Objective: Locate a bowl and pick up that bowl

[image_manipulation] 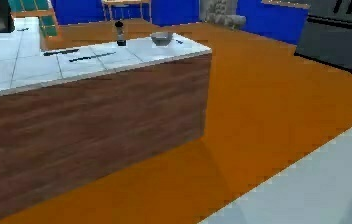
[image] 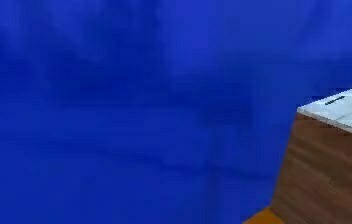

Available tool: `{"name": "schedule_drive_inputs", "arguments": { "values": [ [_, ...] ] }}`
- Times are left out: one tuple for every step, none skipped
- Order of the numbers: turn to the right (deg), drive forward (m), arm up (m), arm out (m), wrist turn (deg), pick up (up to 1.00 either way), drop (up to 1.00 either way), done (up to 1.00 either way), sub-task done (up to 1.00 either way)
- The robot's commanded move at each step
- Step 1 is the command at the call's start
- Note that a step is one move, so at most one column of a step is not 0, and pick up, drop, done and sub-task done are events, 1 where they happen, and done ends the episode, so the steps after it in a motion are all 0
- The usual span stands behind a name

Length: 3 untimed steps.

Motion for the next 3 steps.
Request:
{"name": "schedule_drive_inputs", "arguments": {
  "values": [
    [-45.0,0.0,0.0,0.0,0.0,0.0,0.0,0.0,0.0],
    [-45.0,0.0,0.0,0.0,0.0,0.0,0.0,0.0,0.0],
    [-30.0,0.0,0.0,0.0,0.0,0.0,0.0,0.0,0.0]
  ]
}}
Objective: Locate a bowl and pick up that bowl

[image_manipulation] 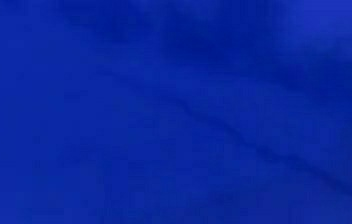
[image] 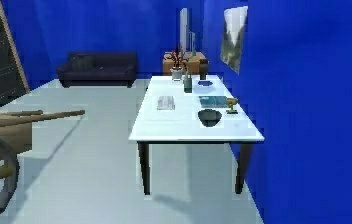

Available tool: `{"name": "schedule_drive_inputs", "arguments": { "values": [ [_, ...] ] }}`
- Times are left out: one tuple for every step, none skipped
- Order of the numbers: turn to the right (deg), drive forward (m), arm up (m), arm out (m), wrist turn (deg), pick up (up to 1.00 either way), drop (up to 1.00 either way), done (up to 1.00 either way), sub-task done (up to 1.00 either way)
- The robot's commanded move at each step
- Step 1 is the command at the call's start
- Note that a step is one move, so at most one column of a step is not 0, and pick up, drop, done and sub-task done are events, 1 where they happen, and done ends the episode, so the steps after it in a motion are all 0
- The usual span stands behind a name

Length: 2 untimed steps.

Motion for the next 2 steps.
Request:
{"name": "schedule_drive_inputs", "arguments": {
  "values": [
    [0.0,0.7,0.0,0.0,0.0,0.0,0.0,0.0,0.0],
    [-45.0,0.0,0.0,0.0,0.0,0.0,0.0,0.0,0.0]
  ]
}}
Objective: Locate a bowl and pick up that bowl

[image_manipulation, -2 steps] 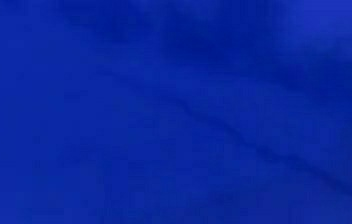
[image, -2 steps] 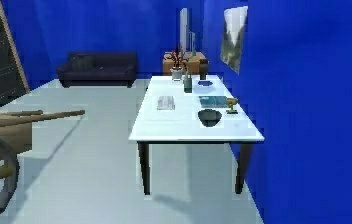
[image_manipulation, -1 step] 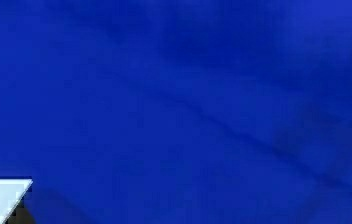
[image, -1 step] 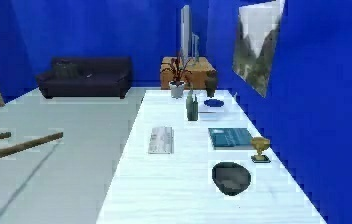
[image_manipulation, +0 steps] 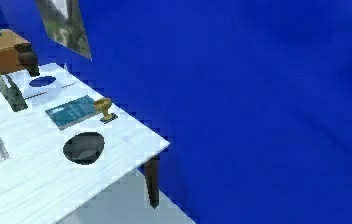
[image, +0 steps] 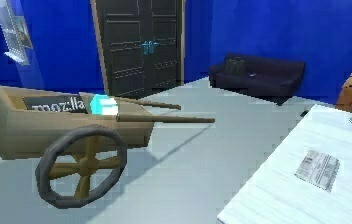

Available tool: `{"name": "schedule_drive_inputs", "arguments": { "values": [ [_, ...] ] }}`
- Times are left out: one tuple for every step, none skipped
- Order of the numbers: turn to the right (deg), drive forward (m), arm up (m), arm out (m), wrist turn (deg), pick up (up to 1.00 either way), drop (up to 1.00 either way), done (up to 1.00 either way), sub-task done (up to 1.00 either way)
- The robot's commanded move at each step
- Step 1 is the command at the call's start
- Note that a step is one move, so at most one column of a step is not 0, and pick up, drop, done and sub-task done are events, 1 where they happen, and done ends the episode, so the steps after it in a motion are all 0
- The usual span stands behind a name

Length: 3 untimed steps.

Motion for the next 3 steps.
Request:
{"name": "schedule_drive_inputs", "arguments": {
  "values": [
    [-24.0,0.0,0.0,0.0,0.0,0.0,0.0,0.0,0.0],
    [0.0,0.0,0.5,0.0,0.0,0.0,0.0,0.0,0.0],
    [0.0,0.0,0.32,0.0,0.0,0.0,0.0,0.0,0.0]
  ]
}}
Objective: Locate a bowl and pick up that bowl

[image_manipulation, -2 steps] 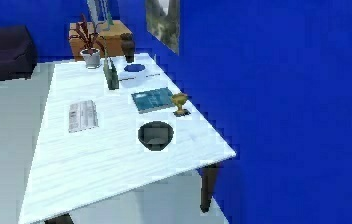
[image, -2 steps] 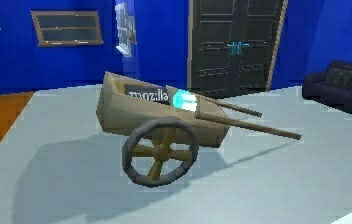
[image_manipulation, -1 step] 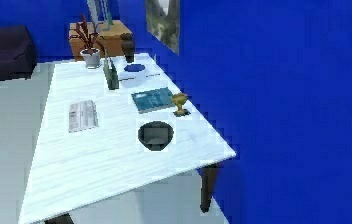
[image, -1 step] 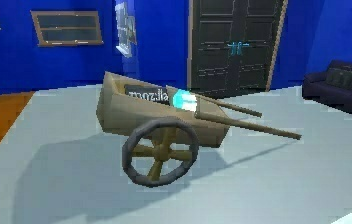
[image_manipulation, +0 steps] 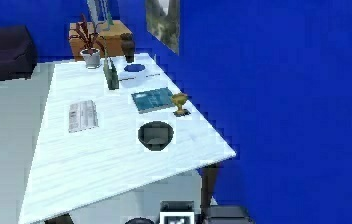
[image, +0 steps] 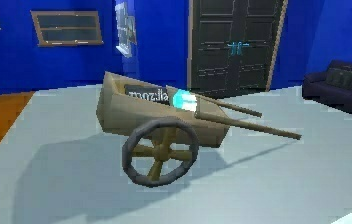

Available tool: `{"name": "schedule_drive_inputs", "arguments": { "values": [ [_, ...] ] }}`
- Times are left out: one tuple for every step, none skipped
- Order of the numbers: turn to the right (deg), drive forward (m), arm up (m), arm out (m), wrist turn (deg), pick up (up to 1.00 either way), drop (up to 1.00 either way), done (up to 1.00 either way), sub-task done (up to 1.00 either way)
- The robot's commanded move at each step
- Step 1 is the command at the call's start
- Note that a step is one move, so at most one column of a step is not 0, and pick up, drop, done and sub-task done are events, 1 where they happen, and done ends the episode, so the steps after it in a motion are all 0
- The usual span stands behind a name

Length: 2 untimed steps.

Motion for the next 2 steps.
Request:
{"name": "schedule_drive_inputs", "arguments": {
  "values": [
    [0.0,0.0,0.0,0.46,0.0,0.0,0.0,0.0,0.0],
    [0.0,0.0,0.0,0.0,45.0,0.0,0.0,0.0,0.0]
  ]
}}
